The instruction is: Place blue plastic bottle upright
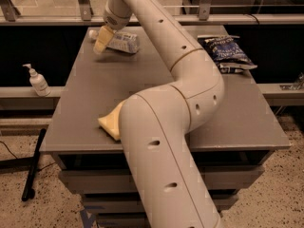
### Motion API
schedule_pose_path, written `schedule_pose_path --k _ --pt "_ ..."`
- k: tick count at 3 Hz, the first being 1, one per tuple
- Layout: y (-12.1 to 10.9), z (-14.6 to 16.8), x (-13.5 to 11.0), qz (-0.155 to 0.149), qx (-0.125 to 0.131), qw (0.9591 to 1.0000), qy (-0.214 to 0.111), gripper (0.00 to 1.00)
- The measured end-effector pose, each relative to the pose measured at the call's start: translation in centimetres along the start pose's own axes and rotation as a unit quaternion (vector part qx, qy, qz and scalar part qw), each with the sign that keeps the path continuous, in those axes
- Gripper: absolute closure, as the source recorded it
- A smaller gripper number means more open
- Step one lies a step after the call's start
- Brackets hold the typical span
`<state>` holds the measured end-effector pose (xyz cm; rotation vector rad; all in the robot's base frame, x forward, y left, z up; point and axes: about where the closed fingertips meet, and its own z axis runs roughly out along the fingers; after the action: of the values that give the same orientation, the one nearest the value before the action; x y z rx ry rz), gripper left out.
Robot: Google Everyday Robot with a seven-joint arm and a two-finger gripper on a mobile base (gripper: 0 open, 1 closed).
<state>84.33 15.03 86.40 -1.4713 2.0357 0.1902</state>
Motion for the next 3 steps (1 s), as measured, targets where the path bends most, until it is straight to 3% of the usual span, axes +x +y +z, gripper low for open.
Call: schedule_pose_path --k 1,3 --pt "1.0 0.8 -0.3 -0.013 -0.012 0.9996 0.021 0.0" --pt "2.3 1.8 0.0 -0.028 -0.028 0.9979 0.051 0.41"
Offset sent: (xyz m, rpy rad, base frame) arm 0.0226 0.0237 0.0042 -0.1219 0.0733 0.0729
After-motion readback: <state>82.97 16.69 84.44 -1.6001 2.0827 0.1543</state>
